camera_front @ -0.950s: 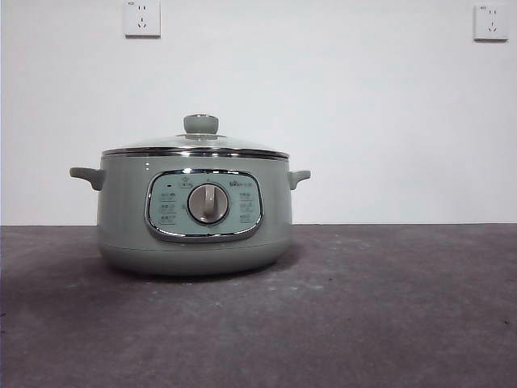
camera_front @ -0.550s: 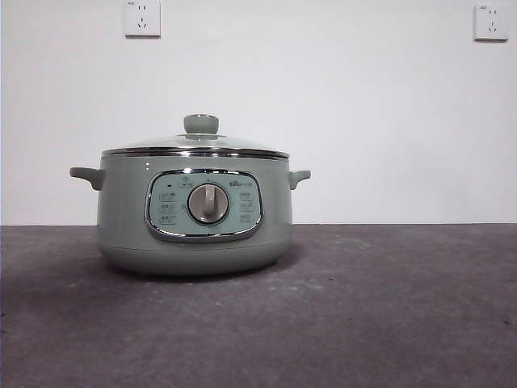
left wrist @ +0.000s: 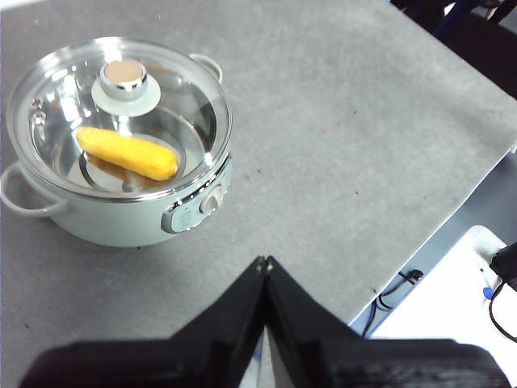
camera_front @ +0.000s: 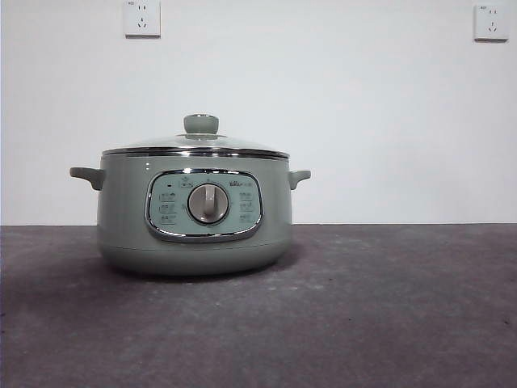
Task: Pick up the corn,open the lid,put the corn in the pot,close the lid
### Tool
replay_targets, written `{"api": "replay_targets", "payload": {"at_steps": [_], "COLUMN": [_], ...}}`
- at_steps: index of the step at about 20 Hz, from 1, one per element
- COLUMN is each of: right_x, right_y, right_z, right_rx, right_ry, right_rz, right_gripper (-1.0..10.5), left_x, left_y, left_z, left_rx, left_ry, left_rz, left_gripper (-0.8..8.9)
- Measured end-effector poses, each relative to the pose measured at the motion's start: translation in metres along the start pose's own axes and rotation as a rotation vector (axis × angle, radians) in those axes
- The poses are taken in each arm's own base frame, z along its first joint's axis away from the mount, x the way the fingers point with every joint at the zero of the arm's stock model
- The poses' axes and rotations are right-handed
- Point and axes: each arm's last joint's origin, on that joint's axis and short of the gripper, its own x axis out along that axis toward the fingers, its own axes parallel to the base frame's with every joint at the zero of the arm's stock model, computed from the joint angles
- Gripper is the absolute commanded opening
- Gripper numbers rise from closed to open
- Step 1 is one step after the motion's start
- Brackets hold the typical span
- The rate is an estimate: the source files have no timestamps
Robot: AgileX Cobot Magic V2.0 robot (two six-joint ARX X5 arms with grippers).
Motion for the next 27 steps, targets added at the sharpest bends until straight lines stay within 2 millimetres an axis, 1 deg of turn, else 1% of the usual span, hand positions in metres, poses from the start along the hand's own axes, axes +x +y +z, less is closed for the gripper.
{"api": "replay_targets", "payload": {"at_steps": [2,3,5,7,9,10,11,13,14,15,17,19,20,21,24,27], "right_x": [0.005,0.008,0.015,0.022,0.029,0.032,0.036,0.042,0.045,0.047,0.050,0.052,0.053,0.053,0.053,0.053], "right_y": [0.000,0.000,-0.001,-0.001,-0.001,-0.001,-0.001,-0.001,-0.001,-0.001,-0.001,-0.001,-0.001,-0.001,-0.002,-0.002], "right_z": [0.002,0.003,0.006,0.008,0.010,0.011,0.012,0.014,0.015,0.015,0.016,0.017,0.017,0.017,0.017,0.017], "right_rx": [0.000,0.000,0.000,0.000,0.000,0.000,0.000,0.000,0.000,0.000,0.000,0.001,0.000,0.001,0.001,0.001], "right_ry": [0.014,0.021,0.040,0.060,0.078,0.087,0.095,0.111,0.119,0.125,0.133,0.138,0.140,0.140,0.141,0.141], "right_rz": [-0.003,-0.003,-0.003,-0.004,-0.004,-0.003,-0.003,-0.002,-0.001,-0.001,-0.001,0.000,0.000,0.000,0.000,0.000], "right_gripper": [0.0,0.0,0.0,0.0,0.0,0.0,0.0,0.0,0.0,0.0,0.0,0.0,0.0,0.0,0.0,0.0], "left_x": [0.003,0.002,-0.007,-0.019,-0.031,-0.032,-0.029,-0.018,-0.006,0.012,0.051,0.083,0.095,0.103,0.120,0.132], "left_y": [0.001,0.002,0.002,0.003,0.008,0.011,0.016,0.024,0.032,0.043,0.065,0.078,0.082,0.084,0.088,0.091], "left_z": [0.003,0.006,0.013,0.018,0.011,0.002,-0.011,-0.042,-0.057,-0.074,-0.117,-0.157,-0.174,-0.187,-0.213,-0.233], "left_rx": [0.004,0.021,0.092,0.170,0.244,0.268,0.286,0.312,0.309,0.291,0.230,0.163,0.138,0.124,0.109,0.101], "left_ry": [-0.011,-0.049,-0.168,-0.309,-0.468,-0.530,-0.588,-0.670,-0.686,-0.673,-0.592,-0.521,-0.491,-0.477,-0.456,-0.450], "left_rz": [0.012,0.025,0.084,0.195,0.318,0.375,0.435,0.541,0.587,0.622,0.645,0.632,0.626,0.622,0.615,0.612], "left_gripper": [-0.03,-0.03,-0.03,-0.03,-0.03,-0.03,-0.03,-0.03,-0.03,-0.03,-0.03,-0.03,-0.03,-0.03,-0.03,-0.03]}}
